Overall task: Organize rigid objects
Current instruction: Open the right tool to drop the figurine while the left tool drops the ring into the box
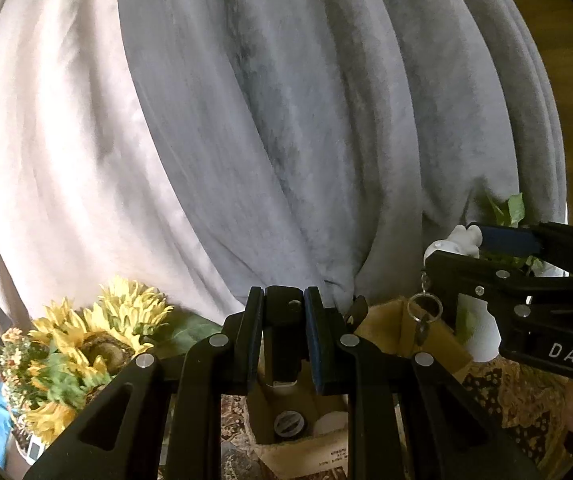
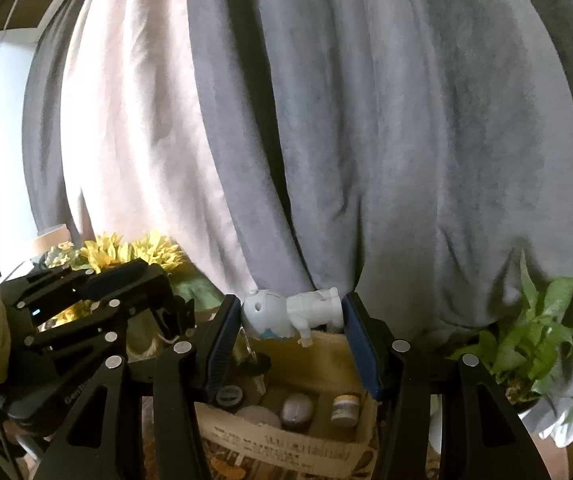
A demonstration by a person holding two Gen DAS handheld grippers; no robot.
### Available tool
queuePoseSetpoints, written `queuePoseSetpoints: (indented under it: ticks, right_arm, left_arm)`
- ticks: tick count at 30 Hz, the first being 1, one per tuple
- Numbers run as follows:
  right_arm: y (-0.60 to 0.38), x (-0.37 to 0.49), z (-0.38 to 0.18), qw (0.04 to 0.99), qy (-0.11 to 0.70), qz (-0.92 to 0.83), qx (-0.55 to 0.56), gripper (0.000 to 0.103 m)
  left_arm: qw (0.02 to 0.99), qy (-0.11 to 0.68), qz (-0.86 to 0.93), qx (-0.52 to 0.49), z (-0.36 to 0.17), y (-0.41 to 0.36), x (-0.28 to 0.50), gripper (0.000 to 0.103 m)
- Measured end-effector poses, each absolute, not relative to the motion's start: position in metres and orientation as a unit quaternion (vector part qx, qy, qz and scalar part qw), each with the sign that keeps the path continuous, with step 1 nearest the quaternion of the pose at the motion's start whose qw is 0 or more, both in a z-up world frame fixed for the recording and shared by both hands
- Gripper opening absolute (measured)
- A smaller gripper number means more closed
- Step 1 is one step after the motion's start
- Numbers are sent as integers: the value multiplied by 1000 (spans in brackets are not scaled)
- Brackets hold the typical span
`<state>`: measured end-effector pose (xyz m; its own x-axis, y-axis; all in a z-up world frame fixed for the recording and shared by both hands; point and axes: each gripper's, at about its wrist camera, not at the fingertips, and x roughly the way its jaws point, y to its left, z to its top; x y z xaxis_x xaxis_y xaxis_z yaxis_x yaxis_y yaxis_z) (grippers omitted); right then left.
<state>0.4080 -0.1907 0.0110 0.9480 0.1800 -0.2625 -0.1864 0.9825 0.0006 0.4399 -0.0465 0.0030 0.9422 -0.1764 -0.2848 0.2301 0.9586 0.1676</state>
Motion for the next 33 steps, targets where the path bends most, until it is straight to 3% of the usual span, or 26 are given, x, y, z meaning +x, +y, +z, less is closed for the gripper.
queuePoseSetpoints:
  ticks: [33]
  right_arm:
    - [-205,530,-89,928,358,102,10,54]
  left_arm:
    - [924,344,-126,105,-95,-64,558,21]
